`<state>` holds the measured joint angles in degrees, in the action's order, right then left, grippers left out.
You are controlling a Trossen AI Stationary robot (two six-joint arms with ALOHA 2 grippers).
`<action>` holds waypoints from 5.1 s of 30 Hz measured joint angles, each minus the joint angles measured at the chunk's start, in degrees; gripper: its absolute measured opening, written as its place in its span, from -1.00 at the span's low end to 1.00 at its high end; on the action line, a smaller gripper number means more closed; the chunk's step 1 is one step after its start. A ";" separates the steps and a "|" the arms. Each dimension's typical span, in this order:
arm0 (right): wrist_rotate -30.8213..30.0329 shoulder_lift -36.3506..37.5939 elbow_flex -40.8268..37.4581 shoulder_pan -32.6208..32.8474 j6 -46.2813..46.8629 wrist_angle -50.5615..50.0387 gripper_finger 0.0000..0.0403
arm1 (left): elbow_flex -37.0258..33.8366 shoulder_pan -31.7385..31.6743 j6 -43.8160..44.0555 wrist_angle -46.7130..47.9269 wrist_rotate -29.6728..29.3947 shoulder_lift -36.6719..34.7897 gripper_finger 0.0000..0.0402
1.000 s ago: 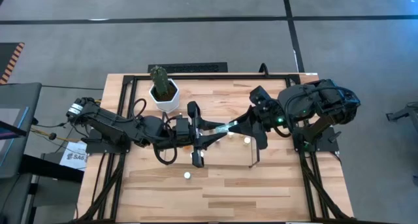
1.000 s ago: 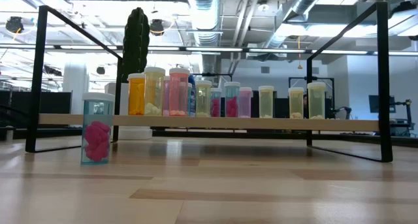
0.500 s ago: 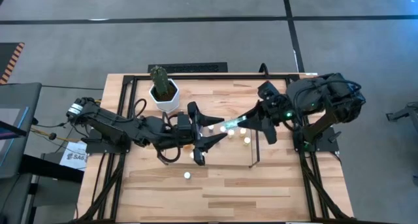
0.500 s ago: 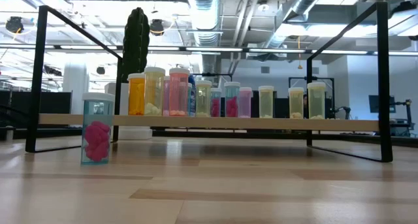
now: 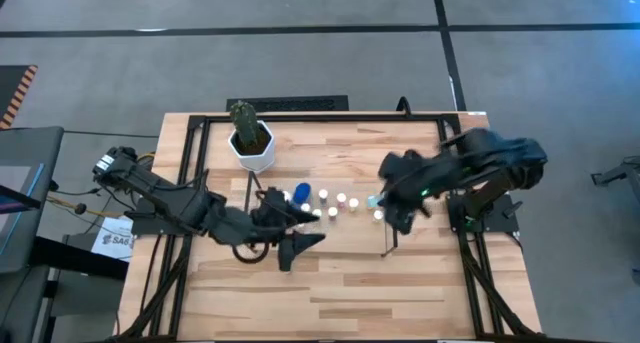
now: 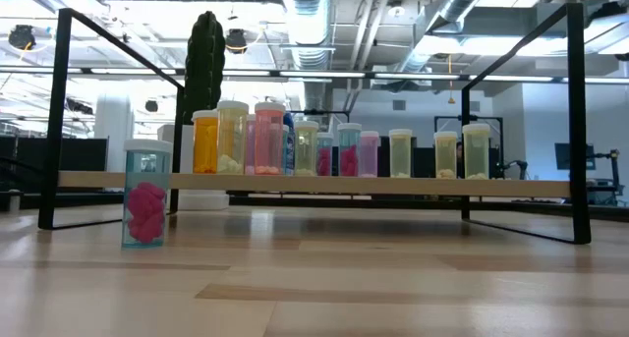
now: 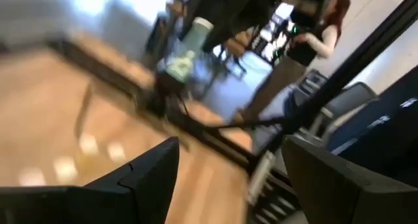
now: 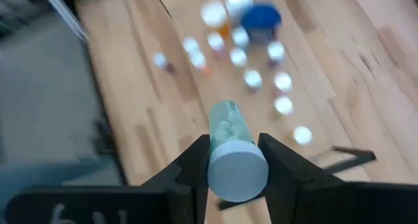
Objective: Pick and place medicine bottles onto shelf by color
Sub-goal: Put the blue pill bottle on the shelf
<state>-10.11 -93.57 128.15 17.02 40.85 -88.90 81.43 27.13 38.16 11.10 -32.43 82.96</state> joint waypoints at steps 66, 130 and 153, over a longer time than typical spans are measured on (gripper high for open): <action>5.39 -25.84 -24.47 -6.36 -19.91 19.69 -0.36 | -0.09 11.54 23.60 12.16 -4.00 0.32 0.29; 3.34 -3.22 -24.41 6.13 -21.76 7.87 0.19 | -0.09 6.03 77.92 39.08 16.20 25.85 0.29; 2.69 -3.24 -24.41 2.66 -22.98 7.67 0.19 | -0.07 2.78 70.81 42.48 21.60 26.88 0.10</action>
<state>-7.42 -96.82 103.74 19.68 17.87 -81.23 81.36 29.91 108.97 53.58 -10.83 109.84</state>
